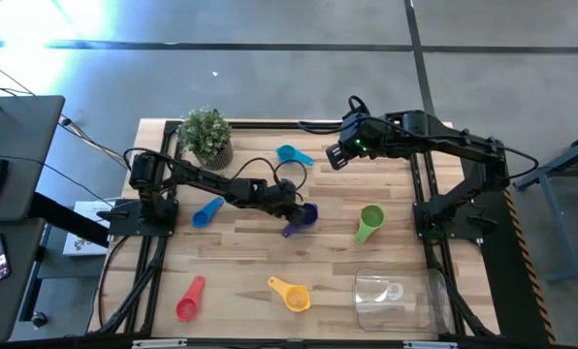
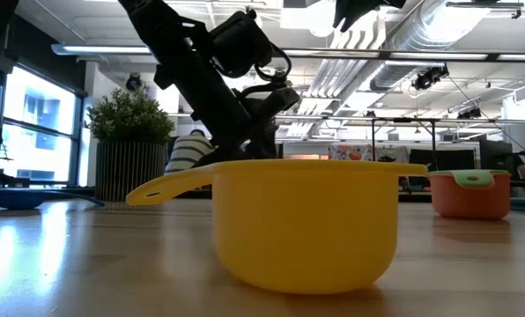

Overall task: Nest measuring cups in basket
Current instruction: Stack the dark blue measuring cup on top of the green measuring cup

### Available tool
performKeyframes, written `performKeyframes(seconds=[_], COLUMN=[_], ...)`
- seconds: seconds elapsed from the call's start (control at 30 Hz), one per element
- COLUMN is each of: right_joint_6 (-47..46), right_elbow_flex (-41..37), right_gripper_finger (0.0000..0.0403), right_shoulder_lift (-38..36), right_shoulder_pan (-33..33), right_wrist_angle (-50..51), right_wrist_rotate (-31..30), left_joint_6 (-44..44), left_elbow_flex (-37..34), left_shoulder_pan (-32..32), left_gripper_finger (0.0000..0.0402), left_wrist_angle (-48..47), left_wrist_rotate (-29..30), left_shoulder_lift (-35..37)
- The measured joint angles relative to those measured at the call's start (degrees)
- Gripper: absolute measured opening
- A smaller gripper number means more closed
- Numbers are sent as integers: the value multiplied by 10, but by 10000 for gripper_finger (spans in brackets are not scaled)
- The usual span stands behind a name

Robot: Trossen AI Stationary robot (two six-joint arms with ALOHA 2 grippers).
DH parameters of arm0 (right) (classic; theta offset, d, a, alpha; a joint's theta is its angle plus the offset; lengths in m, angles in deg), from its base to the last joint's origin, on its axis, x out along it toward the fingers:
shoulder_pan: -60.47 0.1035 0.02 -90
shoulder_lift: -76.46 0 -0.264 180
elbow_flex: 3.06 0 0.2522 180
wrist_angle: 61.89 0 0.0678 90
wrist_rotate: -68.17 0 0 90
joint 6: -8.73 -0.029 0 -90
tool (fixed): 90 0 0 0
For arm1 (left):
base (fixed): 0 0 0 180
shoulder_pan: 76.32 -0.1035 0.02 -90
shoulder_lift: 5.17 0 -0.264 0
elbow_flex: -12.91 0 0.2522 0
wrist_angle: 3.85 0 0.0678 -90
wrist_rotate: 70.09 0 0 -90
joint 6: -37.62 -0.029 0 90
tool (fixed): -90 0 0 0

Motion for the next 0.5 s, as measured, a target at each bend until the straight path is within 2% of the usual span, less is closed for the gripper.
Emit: performKeyframes(seconds=[0.2,0.5], right_joint_6=[0,-20], right_elbow_flex=[0,0], right_gripper_finger=[85,85], right_shoulder_lift=[0,0], right_shoulder_pan=[0,1], right_wrist_angle=[0,0], right_wrist_rotate=[0,66], left_joint_6=[-20,-29], left_elbow_flex=[0,1], left_shoulder_pan=[0,0], left_gripper_finger=[11,5], left_wrist_angle=[0,-2], left_wrist_rotate=[1,-26], left_shoulder_lift=[0,4])
